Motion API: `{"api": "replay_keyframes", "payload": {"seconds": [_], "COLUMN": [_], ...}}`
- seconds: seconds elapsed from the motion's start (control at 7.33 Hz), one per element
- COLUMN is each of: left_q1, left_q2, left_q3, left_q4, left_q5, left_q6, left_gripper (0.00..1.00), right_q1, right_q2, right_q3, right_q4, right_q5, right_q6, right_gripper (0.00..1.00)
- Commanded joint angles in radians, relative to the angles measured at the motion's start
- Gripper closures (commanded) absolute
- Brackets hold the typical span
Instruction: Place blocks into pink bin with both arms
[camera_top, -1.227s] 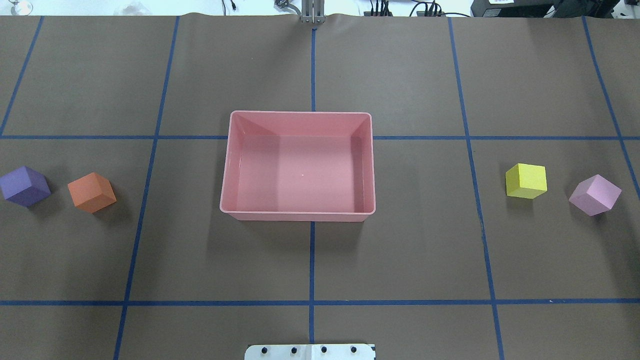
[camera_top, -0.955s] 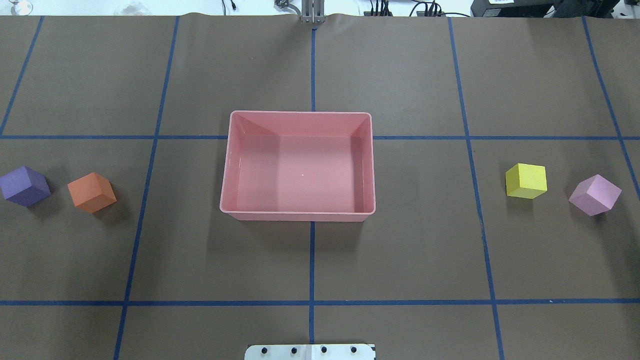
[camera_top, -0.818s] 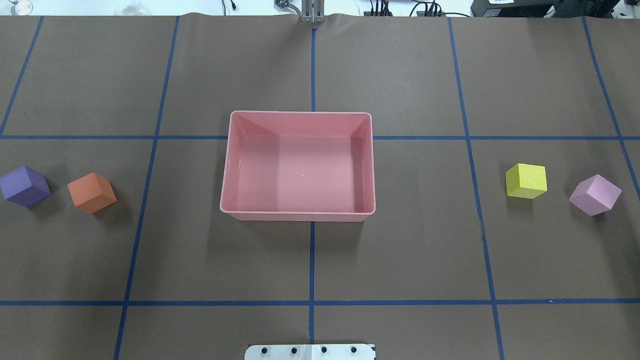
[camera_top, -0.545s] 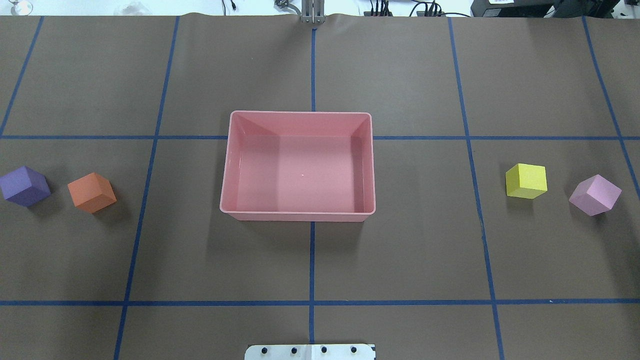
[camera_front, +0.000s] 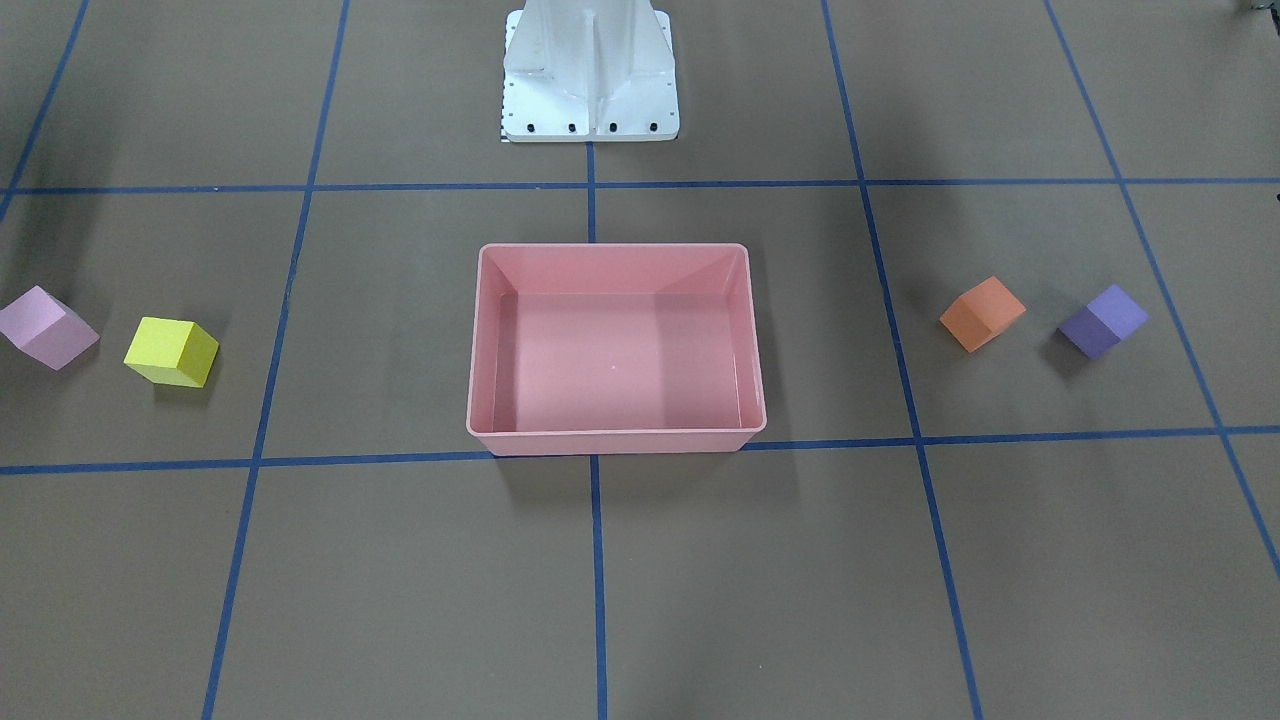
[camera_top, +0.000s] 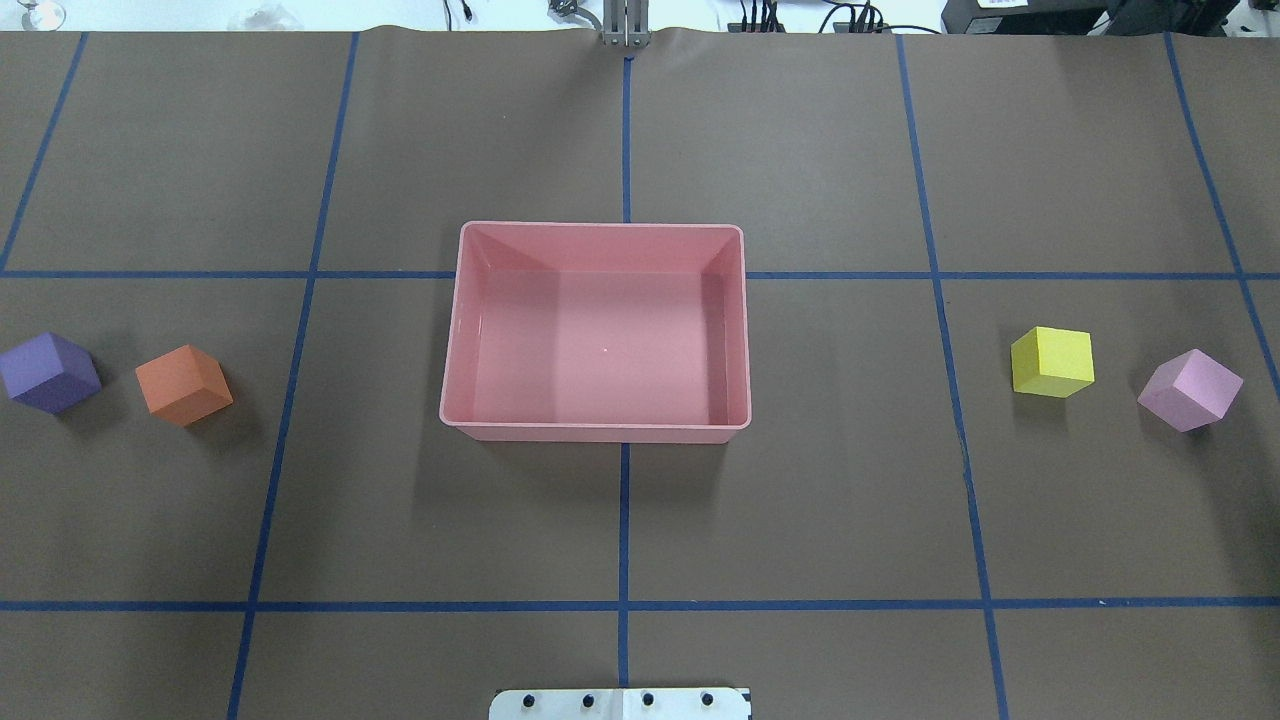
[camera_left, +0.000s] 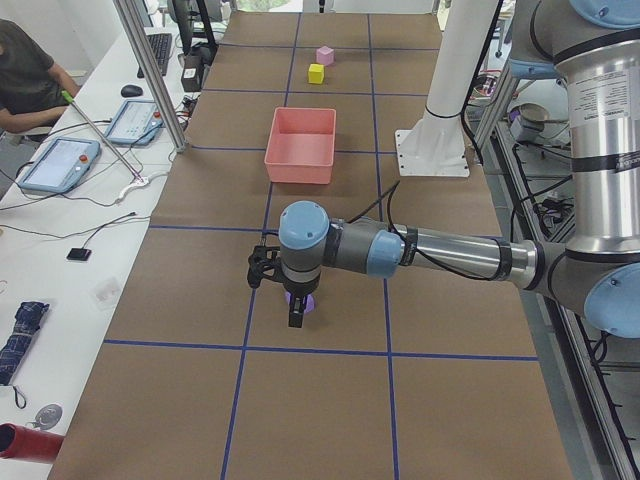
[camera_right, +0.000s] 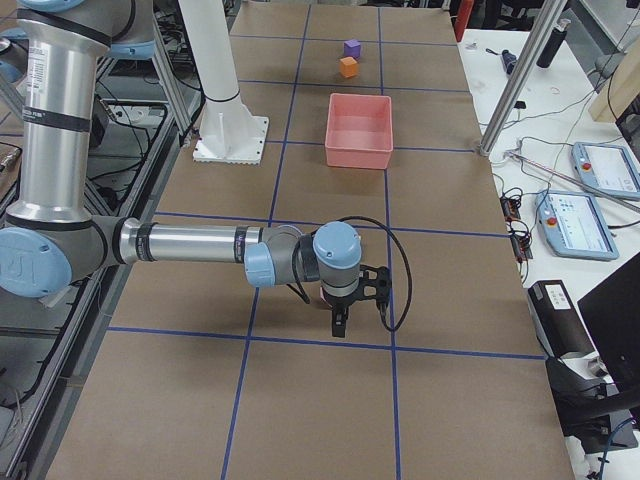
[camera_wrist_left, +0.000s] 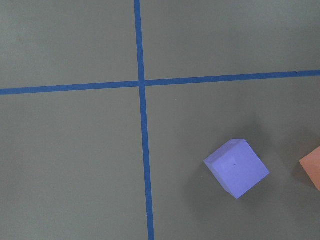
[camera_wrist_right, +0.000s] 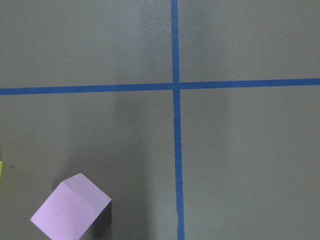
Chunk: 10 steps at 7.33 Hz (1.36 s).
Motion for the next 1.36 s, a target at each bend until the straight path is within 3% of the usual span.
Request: {"api": "replay_keyframes", "payload": {"seconds": [0.0, 0.27, 0.41, 0.82, 1.23], "left_q1": [0.002, 0.003, 0.002, 0.002, 0.002], "left_q2": [-0.002, -0.002, -0.002, -0.009, -0.017], "left_q3": [0.000, 0.001, 0.001, -0.002, 0.001], "left_q4": [-0.001, -0.001, -0.001, -0.001, -0.047], "left_q5": [-0.002, -0.003, -0.003, 0.003, 0.030], "left_q6": [0.002, 0.001, 0.002, 0.007, 0.007], "left_gripper": [0.00, 0.00, 0.00, 0.00, 0.00], "right_q1": [-0.118, -0.218, -0.260, -0.344, -0.412], "right_q2": [-0.010, -0.024, -0.022, -0.028, -0.018], "right_q3": [0.007, 0.001, 0.003, -0.002, -0.019], "right_q4": [0.072, 0.253, 0.271, 0.344, 0.349], "right_q5": [0.015, -0.022, -0.066, -0.108, -0.145], "right_q6": [0.296, 0.632, 0.761, 0.929, 0.944], "right_gripper": [0.02, 0.02, 0.02, 0.04, 0.04]}}
